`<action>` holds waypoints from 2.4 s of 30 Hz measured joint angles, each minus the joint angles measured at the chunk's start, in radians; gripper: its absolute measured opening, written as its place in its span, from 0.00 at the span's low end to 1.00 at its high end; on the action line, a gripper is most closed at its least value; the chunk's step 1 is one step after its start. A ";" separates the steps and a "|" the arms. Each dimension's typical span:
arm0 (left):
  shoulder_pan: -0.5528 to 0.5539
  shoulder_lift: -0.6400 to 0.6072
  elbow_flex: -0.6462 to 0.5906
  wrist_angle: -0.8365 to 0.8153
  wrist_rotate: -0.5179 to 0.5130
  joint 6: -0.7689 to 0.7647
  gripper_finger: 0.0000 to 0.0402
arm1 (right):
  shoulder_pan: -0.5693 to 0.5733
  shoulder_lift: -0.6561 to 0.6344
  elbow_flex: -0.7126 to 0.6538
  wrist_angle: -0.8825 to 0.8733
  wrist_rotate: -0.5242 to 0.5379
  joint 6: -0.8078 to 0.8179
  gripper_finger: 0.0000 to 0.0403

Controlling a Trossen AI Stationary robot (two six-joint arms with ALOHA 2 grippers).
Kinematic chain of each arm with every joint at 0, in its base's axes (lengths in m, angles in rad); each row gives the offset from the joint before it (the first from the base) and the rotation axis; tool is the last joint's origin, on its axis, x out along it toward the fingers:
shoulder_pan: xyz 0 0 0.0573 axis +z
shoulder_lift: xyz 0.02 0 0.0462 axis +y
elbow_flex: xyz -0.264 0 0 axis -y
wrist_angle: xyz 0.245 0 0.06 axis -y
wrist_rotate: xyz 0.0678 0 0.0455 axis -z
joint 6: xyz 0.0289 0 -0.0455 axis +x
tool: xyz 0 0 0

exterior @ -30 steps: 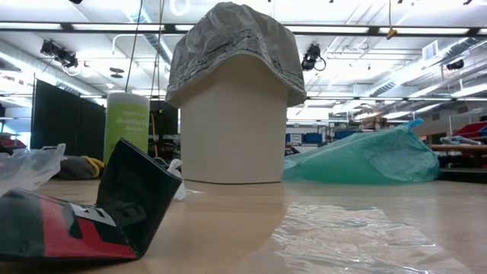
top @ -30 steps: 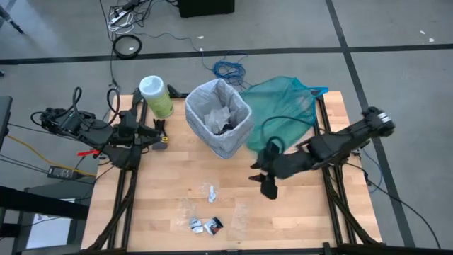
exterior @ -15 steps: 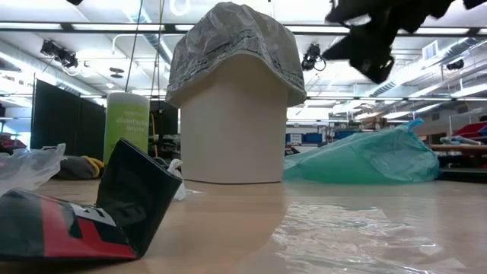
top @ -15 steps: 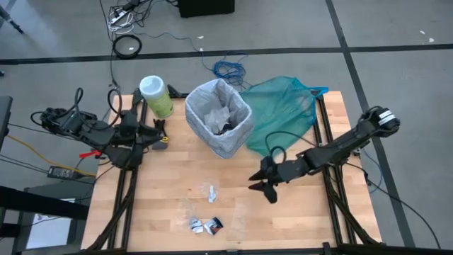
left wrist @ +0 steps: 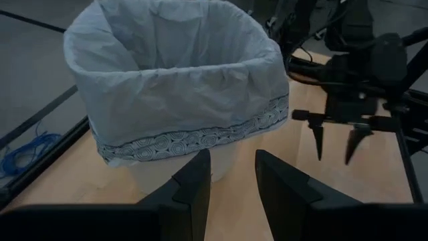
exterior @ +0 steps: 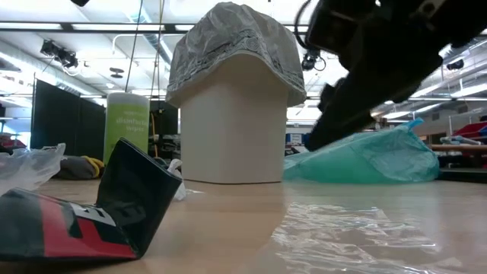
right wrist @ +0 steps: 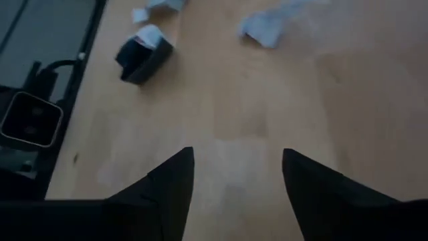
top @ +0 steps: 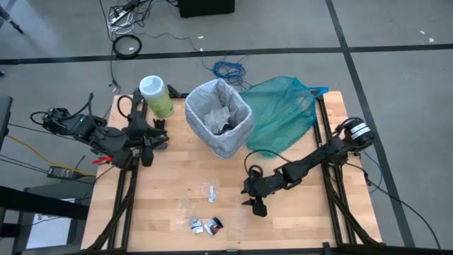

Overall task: Place trash/remove bag and relplace
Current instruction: Put the transparent plastic into the trash bin

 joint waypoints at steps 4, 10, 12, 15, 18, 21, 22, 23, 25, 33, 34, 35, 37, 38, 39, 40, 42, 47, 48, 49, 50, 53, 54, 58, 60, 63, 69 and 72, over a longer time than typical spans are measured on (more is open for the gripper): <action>0.000 0.024 0.000 -0.002 0.000 0.000 0.31 | 0.010 0.060 0.040 0.001 -0.001 -0.040 0.63; 0.000 0.025 0.000 0.001 -0.042 0.000 0.31 | 0.038 0.135 0.067 -0.002 -0.002 -0.038 0.70; 0.000 0.024 0.000 0.000 -0.055 0.000 0.31 | 0.051 0.156 0.067 -0.003 -0.002 -0.038 0.71; 0.000 0.025 0.000 0.000 -0.071 0.000 0.31 | 0.068 0.185 0.071 0.007 0.030 -0.043 0.71; 0.000 0.025 0.000 -0.003 -0.084 0.000 0.31 | 0.082 0.224 0.074 0.006 0.086 -0.045 0.71; 0.000 0.025 0.000 -0.009 -0.095 0.000 0.31 | 0.092 0.254 0.079 -0.001 0.127 -0.020 0.68; 0.000 0.025 0.000 -0.015 -0.096 0.000 0.31 | 0.094 0.262 0.080 -0.003 0.134 -0.007 0.66; 0.000 0.025 0.000 -0.018 -0.096 0.000 0.31 | 0.095 0.267 0.081 -0.007 0.139 -0.001 0.64; 0.000 0.025 0.000 -0.026 -0.096 0.000 0.31 | 0.101 0.272 0.081 -0.009 0.152 -0.004 0.60; 0.000 0.025 0.000 -0.027 -0.096 0.000 0.31 | 0.103 0.275 0.081 -0.021 0.180 -0.010 0.39; 0.000 0.025 0.000 -0.027 -0.096 0.000 0.31 | 0.103 0.275 0.081 -0.022 0.182 0.005 0.35; 0.000 0.025 0.000 -0.027 -0.096 0.000 0.31 | 0.103 0.275 0.081 -0.024 0.185 0.028 0.30; 0.000 0.025 0.000 -0.027 -0.096 0.000 0.31 | 0.102 0.274 0.081 -0.030 0.196 0.087 0.21; 0.000 0.025 0.000 -0.027 -0.096 0.000 0.31 | 0.101 0.272 0.081 -0.033 0.202 0.118 0.15; 0.000 0.025 0.000 -0.027 -0.096 0.000 0.31 | 0.099 0.269 0.081 -0.039 0.204 0.148 0.08; 0.000 0.025 0.000 -0.027 -0.096 0.000 0.31 | 0.096 0.261 0.081 -0.047 0.203 0.170 0.04; 0.000 0.025 0.000 -0.027 -0.096 -0.001 0.31 | 0.092 0.253 0.092 -0.068 0.193 0.189 0.03; 0.000 0.025 0.000 -0.027 -0.095 0.000 0.31 | 0.084 0.199 0.159 -0.176 0.169 0.202 0.00; 0.000 0.025 0.000 -0.026 -0.095 0.000 0.31 | 0.083 0.185 0.182 -0.224 0.160 0.200 0.00; 0.000 0.025 0.000 -0.026 -0.095 0.000 0.31 | 0.083 0.167 0.212 -0.266 0.162 0.199 0.00; 0.000 0.025 0.000 -0.026 -0.095 -0.001 0.31 | 0.083 0.146 0.249 -0.303 0.169 0.194 0.00; 0.000 0.025 0.000 -0.026 -0.095 0.000 0.31 | 0.080 0.080 0.365 -0.432 0.202 0.145 0.00; 0.000 0.025 0.000 -0.026 -0.095 0.000 0.31 | 0.079 0.068 0.404 -0.474 0.223 0.118 0.00; 0.000 0.025 0.000 -0.023 -0.095 0.000 0.31 | 0.056 0.001 0.559 -0.577 0.335 0.012 0.00; 0.000 0.024 0.000 -0.022 -0.094 0.000 0.31 | 0.029 -0.040 0.633 -0.600 0.380 -0.052 0.00; 0.000 0.024 0.000 -0.021 -0.094 0.000 0.31 | -0.024 -0.076 0.719 -0.616 0.453 -0.154 0.00; 0.000 0.022 0.000 -0.019 -0.093 0.006 0.31 | -0.177 -0.127 0.858 -0.605 0.509 -0.372 0.00; 0.000 0.012 0.000 -0.012 -0.093 0.029 0.31 | -0.269 -0.121 0.892 -0.603 0.506 -0.458 0.00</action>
